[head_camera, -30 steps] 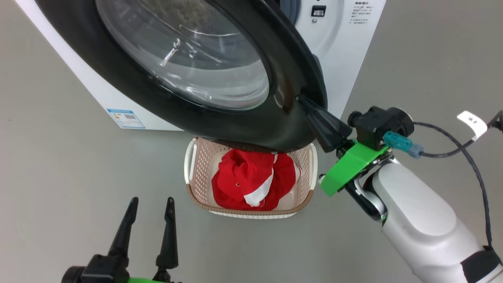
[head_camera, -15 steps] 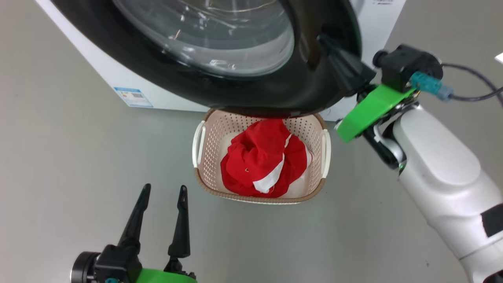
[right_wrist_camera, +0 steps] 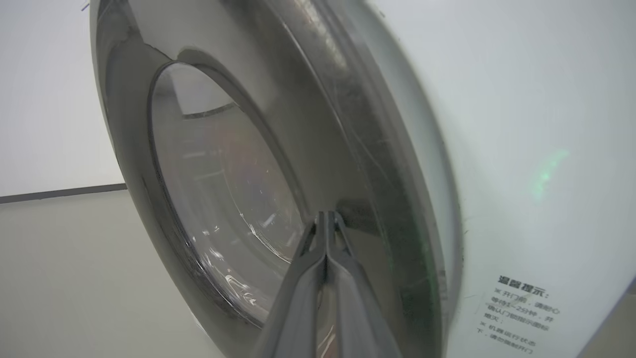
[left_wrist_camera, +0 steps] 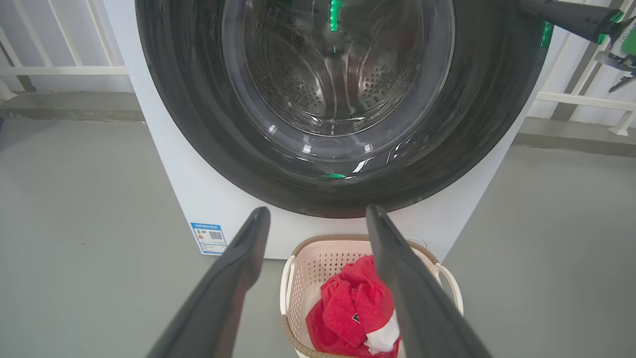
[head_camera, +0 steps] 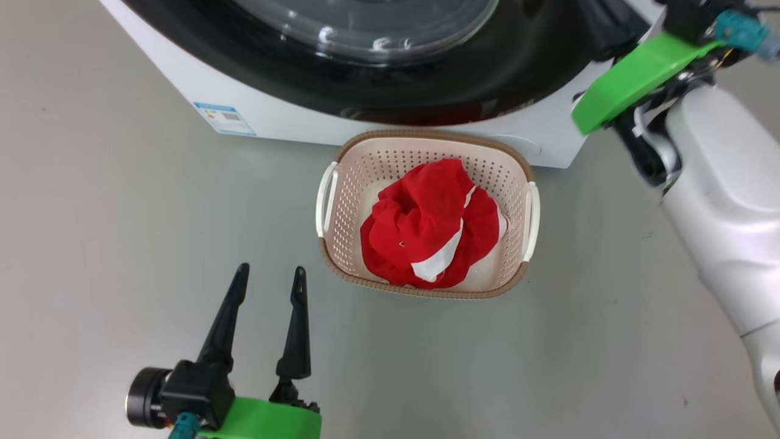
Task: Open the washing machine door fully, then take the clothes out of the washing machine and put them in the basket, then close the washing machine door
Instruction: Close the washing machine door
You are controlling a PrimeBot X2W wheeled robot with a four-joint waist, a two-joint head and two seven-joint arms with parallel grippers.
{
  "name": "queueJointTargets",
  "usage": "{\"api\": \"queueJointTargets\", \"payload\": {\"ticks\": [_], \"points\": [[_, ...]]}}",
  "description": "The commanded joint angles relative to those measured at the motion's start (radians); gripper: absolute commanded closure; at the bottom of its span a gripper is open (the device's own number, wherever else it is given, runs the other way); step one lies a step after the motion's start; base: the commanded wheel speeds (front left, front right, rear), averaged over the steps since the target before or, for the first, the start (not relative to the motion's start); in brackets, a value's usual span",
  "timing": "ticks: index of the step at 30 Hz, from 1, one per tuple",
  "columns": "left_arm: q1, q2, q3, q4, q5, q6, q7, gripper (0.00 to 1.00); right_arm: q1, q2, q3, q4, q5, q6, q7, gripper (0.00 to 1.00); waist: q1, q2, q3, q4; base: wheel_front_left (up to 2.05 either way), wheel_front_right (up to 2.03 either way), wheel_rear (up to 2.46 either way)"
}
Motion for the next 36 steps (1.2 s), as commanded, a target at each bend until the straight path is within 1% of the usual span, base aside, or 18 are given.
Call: {"api": "queueJointTargets", "payload": {"ticks": [1,8,16,20,25,29,30,31,32,33,34,36], "points": [[-0.025,0.007,0.027,-0.017,0.01,-0.007,-0.011,0.0,-0.029,0.003,-0.014,-0.008,0.003,-0.001,-0.006,1.0,0.0,0.0,0.011,0.008,0.0,0.0,0.0],[-0.038,-0.005,0.036,-0.009,0.018,-0.016,-0.012,0.0,-0.07,-0.002,-0.035,0.014,-0.004,-0.001,-0.006,1.0,0.0,0.0,0.025,0.012,0.0,0.0,0.0],[-0.043,-0.014,0.052,0.001,0.024,-0.026,-0.012,0.0,-0.055,0.003,-0.026,-0.003,-0.007,-0.001,-0.006,1.0,0.0,0.0,0.019,0.007,0.0,0.0,0.0],[-0.039,-0.016,0.06,0.009,0.028,-0.029,-0.012,0.0,-0.007,0.011,-0.018,-0.041,-0.007,-0.001,-0.006,1.0,0.0,0.0,0.001,-0.003,0.0,0.0,0.0],[-0.03,-0.015,0.064,0.026,0.033,-0.037,-0.012,0.0,0.091,0.022,-0.021,-0.113,-0.023,-0.001,-0.006,1.0,0.0,0.0,-0.035,-0.017,0.0,0.0,0.0],[-0.021,-0.008,0.064,0.04,0.033,-0.044,-0.012,0.0,0.186,0.034,-0.053,-0.179,-0.037,-0.001,-0.006,1.0,0.0,0.0,-0.066,-0.029,0.0,0.0,0.0],[-0.019,-0.005,0.065,0.042,0.034,-0.045,-0.012,0.0,0.213,0.038,-0.066,-0.197,-0.043,-0.001,-0.006,0.91,0.0,0.0,-0.074,-0.032,0.0,0.0,0.0],[-0.018,-0.003,0.066,0.044,0.033,-0.045,-0.012,0.0,0.24,0.04,-0.072,-0.213,-0.051,-0.001,-0.006,0.71,0.0,0.0,-0.08,-0.035,0.0,0.0,0.0],[-0.017,0.0,0.066,0.045,0.032,-0.046,-0.012,0.0,0.266,0.043,-0.08,-0.23,-0.058,-0.001,-0.006,0.55,0.0,0.0,-0.087,-0.037,0.0,0.0,0.0],[-0.015,0.002,0.066,0.047,0.031,-0.048,-0.012,0.0,0.293,0.047,-0.089,-0.244,-0.065,-0.001,-0.006,0.21,0.0,0.0,-0.096,-0.04,0.0,0.0,0.0],[-0.013,0.005,0.066,0.047,0.03,-0.048,-0.012,0.0,0.321,0.052,-0.098,-0.255,-0.069,-0.001,-0.006,0.0,0.0,0.0,-0.104,-0.044,0.0,0.0,0.0],[-0.007,0.01,0.069,0.048,0.025,-0.049,-0.009,0.0,0.371,0.058,-0.114,-0.28,-0.087,-0.001,-0.006,0.0,0.0,0.0,-0.12,-0.052,0.0,0.0,0.0]]}}
